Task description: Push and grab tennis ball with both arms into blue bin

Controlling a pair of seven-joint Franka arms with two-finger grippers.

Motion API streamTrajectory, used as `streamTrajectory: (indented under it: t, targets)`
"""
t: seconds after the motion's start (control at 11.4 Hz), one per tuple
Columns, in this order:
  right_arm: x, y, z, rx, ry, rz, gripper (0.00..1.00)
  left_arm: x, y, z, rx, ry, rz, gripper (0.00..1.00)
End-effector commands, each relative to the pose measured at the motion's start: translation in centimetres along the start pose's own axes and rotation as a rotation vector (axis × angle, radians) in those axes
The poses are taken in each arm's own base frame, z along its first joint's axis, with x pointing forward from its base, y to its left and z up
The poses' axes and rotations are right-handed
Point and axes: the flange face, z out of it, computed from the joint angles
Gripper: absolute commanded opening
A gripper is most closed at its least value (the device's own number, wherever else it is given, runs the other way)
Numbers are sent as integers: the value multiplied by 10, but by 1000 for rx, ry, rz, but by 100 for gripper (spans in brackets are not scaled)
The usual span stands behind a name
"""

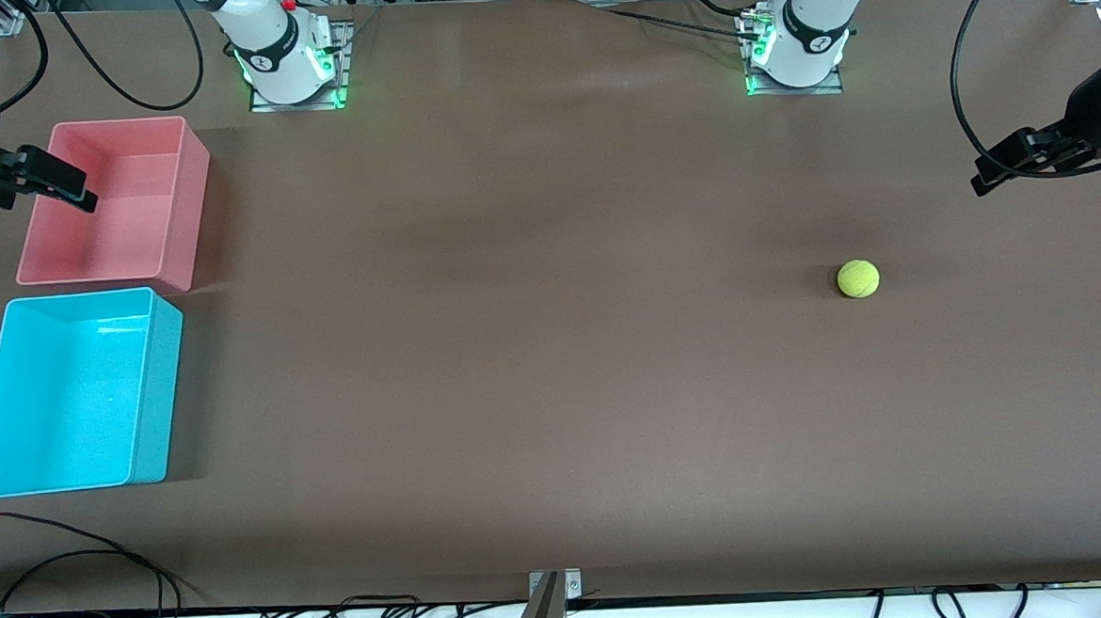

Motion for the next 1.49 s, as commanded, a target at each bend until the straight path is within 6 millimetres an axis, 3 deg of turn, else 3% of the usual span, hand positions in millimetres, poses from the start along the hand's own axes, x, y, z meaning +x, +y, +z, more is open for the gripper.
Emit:
streamTrajectory:
  t: [0.0, 1.05, 1.4]
  targets:
    - [3, -6, -8, 5, 8, -11, 100, 1, -1, -4, 31, 0, -5, 100]
    - [2, -5, -8, 1, 8, -6, 100, -1, -6, -4, 31, -7, -2, 100]
    - [1, -9, -8, -2, 1, -13, 100, 14, -13, 26, 32, -4, -17, 100]
